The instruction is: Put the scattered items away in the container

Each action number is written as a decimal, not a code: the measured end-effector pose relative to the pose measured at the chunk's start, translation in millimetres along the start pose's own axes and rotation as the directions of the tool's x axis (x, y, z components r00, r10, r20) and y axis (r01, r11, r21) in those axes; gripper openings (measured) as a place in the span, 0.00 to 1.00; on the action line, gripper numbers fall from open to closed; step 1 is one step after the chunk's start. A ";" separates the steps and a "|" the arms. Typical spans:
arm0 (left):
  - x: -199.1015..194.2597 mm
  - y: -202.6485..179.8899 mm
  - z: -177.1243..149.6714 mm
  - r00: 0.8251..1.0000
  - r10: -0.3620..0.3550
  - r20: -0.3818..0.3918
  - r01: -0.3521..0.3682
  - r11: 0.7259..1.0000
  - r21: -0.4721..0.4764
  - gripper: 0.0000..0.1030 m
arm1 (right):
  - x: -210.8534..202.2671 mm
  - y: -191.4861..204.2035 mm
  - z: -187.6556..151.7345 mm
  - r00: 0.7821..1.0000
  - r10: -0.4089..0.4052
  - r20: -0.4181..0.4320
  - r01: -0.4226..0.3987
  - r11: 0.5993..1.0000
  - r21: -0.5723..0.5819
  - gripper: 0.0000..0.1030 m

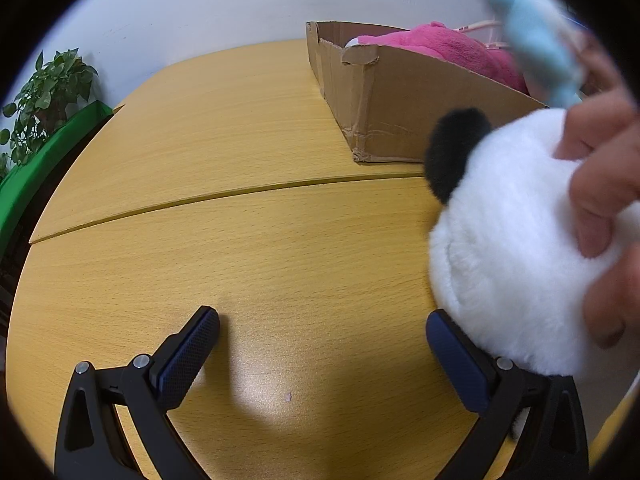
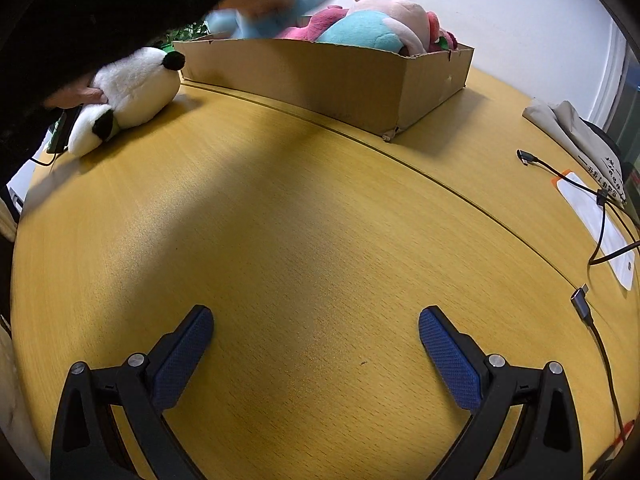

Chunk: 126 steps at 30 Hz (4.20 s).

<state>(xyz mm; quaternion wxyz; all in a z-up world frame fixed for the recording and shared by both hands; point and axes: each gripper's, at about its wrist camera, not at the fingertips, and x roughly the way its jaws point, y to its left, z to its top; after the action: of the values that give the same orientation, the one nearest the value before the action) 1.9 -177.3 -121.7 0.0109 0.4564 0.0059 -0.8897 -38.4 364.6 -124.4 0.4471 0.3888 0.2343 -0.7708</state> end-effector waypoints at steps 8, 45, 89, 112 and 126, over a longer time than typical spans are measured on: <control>2.4 3.4 4.8 1.000 0.021 0.000 -0.021 0.999 -0.029 1.00 | 0.0 -0.7 -0.2 1.000 0.001 0.000 -0.001 1.000 -0.002 1.00; -6.1 17.1 -3.4 0.999 0.036 0.001 -0.036 0.998 -0.051 1.00 | -0.1 -2.4 -0.7 1.000 0.009 0.001 -0.009 1.000 -0.013 1.00; -8.2 16.9 -6.2 0.999 0.046 0.000 -0.046 0.997 -0.065 1.00 | -2.5 -0.6 -4.3 1.000 0.008 0.002 -0.008 1.000 -0.010 1.00; -8.4 17.4 -6.4 0.999 0.051 0.000 -0.050 0.996 -0.071 1.00 | -2.4 -1.0 -4.1 1.000 0.011 0.003 -0.011 1.000 -0.014 1.00; -8.6 17.4 -6.4 0.999 0.054 0.000 -0.054 0.996 -0.075 1.00 | -2.0 -2.3 -2.7 1.000 0.013 0.003 -0.013 1.000 -0.016 1.00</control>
<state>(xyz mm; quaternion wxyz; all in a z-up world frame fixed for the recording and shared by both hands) 12.6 -194.5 -118.5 0.0520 0.4549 0.0271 -0.8886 -38.8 368.7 -124.4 0.4556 0.3857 0.2371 -0.7664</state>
